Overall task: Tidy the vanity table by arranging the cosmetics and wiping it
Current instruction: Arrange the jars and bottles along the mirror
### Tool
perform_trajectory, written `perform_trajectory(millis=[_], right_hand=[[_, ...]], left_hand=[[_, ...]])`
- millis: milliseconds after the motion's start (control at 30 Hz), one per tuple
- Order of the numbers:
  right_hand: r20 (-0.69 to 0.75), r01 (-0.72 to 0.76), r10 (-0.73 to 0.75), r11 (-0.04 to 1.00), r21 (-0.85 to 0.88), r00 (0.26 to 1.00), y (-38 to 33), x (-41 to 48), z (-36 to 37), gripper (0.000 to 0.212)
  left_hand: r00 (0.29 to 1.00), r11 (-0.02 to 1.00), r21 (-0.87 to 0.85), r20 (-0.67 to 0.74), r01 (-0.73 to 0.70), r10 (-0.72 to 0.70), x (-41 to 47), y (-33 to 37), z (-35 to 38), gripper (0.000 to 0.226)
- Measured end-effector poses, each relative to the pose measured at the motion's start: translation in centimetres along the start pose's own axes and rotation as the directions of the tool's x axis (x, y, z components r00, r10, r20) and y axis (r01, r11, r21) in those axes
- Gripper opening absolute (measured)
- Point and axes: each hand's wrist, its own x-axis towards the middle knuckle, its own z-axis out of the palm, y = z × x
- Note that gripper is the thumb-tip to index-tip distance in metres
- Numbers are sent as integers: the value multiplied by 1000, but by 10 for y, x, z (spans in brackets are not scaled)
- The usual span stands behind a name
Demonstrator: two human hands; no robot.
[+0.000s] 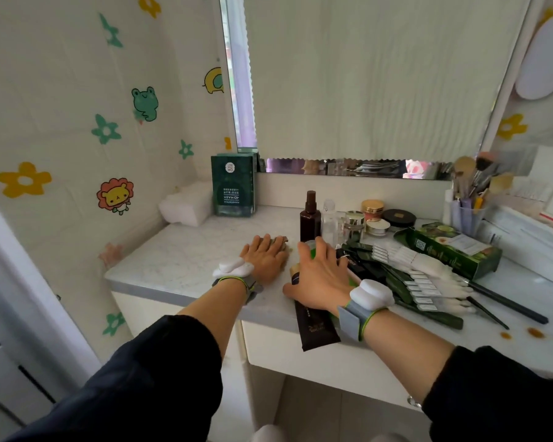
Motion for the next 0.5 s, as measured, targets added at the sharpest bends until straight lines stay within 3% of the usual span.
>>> perform_trajectory(millis=[167,267,400,500], right_hand=[[-12,-1,1,1000,-3,1000,-2,-1,1,94],[-13,4,-4,1000,7,1000,-3,-1,1,93],[-7,-4,4,1000,17,1000,-2,-2,-1,96],[-16,-8,8,1000,19,1000,0,-4,-1,98]], left_hand=[[976,971,104,66,-215,209,6,-1,-2,74],[961,953,126,67,-275,268,-5,-7,-4,54],[998,997,-48,26,-54,56,-17,-29,-4,55],[996,994,-74,14,84,-83,-23,-33,-4,56]])
